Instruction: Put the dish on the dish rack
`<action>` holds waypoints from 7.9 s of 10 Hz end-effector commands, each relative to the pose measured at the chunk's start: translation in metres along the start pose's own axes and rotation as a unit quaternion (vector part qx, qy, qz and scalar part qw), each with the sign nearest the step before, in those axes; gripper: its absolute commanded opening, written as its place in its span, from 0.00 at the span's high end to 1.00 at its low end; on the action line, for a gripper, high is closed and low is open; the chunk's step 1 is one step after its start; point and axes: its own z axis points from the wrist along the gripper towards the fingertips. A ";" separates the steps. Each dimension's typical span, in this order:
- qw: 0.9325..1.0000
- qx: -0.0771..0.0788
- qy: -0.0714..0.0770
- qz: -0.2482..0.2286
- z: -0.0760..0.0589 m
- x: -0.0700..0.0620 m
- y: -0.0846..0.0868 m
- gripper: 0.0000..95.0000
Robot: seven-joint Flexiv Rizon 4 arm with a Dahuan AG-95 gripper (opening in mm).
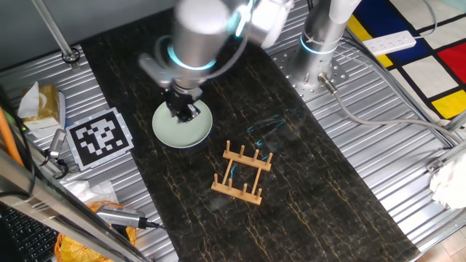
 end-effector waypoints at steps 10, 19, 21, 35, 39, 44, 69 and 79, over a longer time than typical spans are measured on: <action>0.969 -0.146 0.054 -0.191 0.017 -0.010 -0.003 0.80; 0.966 -0.185 0.020 -0.179 0.006 0.009 -0.030 0.80; 0.974 -0.173 0.023 -0.142 0.006 0.010 -0.029 0.80; 0.979 -0.200 0.010 -0.047 0.042 0.012 -0.046 0.80; 0.977 -0.192 -0.003 -0.097 0.059 0.011 -0.079 0.80; 0.979 -0.188 -0.012 -0.081 0.090 0.005 -0.112 0.60; 0.947 -0.245 0.125 -0.165 0.134 0.010 -0.108 0.80; 0.949 -0.236 0.126 -0.167 0.140 0.012 -0.110 0.80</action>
